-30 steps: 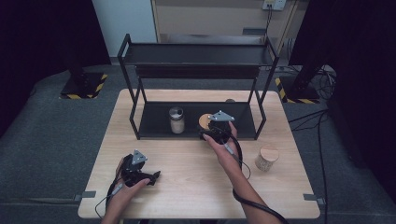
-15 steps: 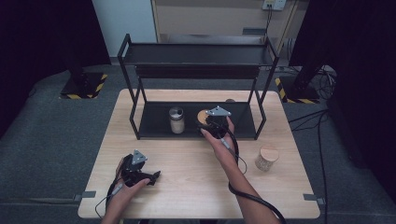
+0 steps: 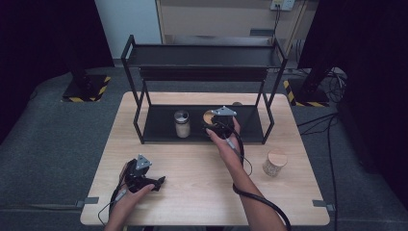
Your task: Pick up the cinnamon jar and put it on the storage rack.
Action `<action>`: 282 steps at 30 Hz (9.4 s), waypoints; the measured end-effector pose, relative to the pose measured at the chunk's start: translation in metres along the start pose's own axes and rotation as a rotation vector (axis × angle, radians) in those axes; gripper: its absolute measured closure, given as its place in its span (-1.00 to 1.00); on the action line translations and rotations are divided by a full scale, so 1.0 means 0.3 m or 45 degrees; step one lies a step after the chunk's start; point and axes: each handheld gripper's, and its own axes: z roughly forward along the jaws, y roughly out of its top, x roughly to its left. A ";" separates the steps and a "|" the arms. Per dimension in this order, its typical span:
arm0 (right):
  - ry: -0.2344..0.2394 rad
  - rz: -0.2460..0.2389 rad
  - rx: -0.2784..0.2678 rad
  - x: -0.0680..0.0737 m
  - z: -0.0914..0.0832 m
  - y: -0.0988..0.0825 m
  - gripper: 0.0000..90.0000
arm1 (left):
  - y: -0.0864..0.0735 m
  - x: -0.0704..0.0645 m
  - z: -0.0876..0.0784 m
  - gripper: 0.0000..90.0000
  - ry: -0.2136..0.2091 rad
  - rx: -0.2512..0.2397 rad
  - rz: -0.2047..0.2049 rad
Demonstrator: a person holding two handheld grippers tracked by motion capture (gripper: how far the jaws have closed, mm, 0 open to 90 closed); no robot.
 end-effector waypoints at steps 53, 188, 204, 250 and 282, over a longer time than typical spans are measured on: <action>-0.012 0.033 0.039 0.022 0.112 0.014 -0.43 | 0.000 0.000 0.000 -1.00 -0.001 0.000 0.001; 0.034 0.048 -0.009 -0.074 -0.392 -0.046 -0.90 | 0.005 0.001 0.003 -1.00 -0.005 0.003 0.014; 0.019 0.035 -0.017 -0.111 -0.482 -0.067 -0.91 | 0.004 0.001 0.003 -1.00 -0.004 0.003 0.014; -0.161 0.091 -0.024 -0.222 -0.717 -0.221 -0.92 | 0.004 0.000 0.003 -1.00 -0.004 0.001 0.012; -0.221 0.191 0.020 -0.249 -0.746 -0.387 -0.92 | 0.003 -0.003 0.002 -1.00 0.001 0.001 0.008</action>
